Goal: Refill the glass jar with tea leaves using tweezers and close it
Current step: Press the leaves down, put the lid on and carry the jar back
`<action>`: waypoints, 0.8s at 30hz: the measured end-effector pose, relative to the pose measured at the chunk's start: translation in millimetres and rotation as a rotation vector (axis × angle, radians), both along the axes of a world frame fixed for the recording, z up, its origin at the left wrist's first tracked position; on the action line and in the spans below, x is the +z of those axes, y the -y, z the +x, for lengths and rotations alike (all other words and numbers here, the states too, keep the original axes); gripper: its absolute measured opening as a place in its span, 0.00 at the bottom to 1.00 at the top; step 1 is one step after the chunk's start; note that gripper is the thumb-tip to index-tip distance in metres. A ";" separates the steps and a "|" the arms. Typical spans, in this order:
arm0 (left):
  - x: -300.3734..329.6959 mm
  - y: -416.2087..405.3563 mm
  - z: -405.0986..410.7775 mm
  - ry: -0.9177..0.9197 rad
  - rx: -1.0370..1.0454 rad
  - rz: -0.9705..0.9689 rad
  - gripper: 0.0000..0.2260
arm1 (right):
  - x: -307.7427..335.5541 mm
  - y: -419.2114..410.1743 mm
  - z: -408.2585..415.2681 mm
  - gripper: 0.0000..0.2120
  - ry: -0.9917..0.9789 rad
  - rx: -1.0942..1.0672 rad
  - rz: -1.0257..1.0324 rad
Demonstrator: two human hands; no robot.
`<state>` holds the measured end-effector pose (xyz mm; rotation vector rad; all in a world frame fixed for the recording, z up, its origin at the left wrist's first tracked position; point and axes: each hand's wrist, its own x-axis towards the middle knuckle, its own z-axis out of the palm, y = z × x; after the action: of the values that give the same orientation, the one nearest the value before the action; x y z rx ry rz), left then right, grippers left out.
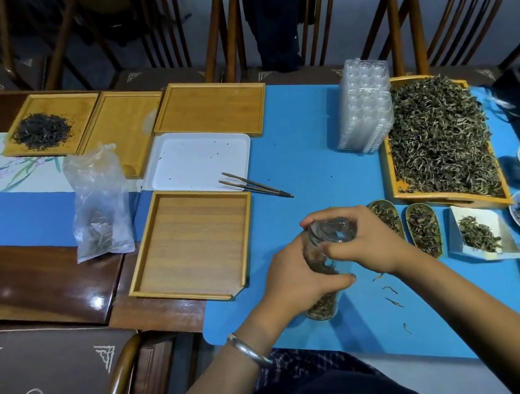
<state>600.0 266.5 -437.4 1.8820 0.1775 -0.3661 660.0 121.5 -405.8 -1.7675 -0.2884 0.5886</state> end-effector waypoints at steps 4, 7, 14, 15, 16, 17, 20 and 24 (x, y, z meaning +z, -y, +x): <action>0.5 -0.4 3.9 -0.004 0.012 0.104 0.26 | -7.0 -4.0 -4.6 0.17 0.034 -0.104 -0.026; 5.6 -4.9 15.7 0.023 -0.043 0.169 0.27 | -5.0 -2.4 -3.3 0.22 0.128 -0.117 -0.054; 5.0 -9.8 25.2 0.041 0.003 0.017 0.31 | -21.0 14.1 -7.2 0.33 -0.403 -0.518 0.268; 4.3 -9.9 24.7 0.033 0.028 -0.015 0.31 | -26.6 15.7 -14.3 0.33 -0.462 -0.489 0.258; 3.4 -10.6 24.7 0.022 0.052 -0.048 0.32 | -32.1 16.7 -22.4 0.32 -0.494 -0.447 0.249; 2.5 -11.4 25.7 0.010 0.069 -0.082 0.33 | -37.2 17.3 -31.2 0.30 -0.496 -0.402 0.255; 1.6 -16.2 29.7 -0.018 0.082 -0.156 0.35 | -47.9 14.0 -50.9 0.26 -0.396 -0.275 0.273; 2.8 -22.4 37.6 -0.030 0.074 -0.196 0.33 | -51.0 -6.8 -53.5 0.28 -0.215 -0.181 0.156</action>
<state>637.6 288.9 -434.5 1.6734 0.2226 -0.3486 606.5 128.3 -456.8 -1.5459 -0.0236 0.6027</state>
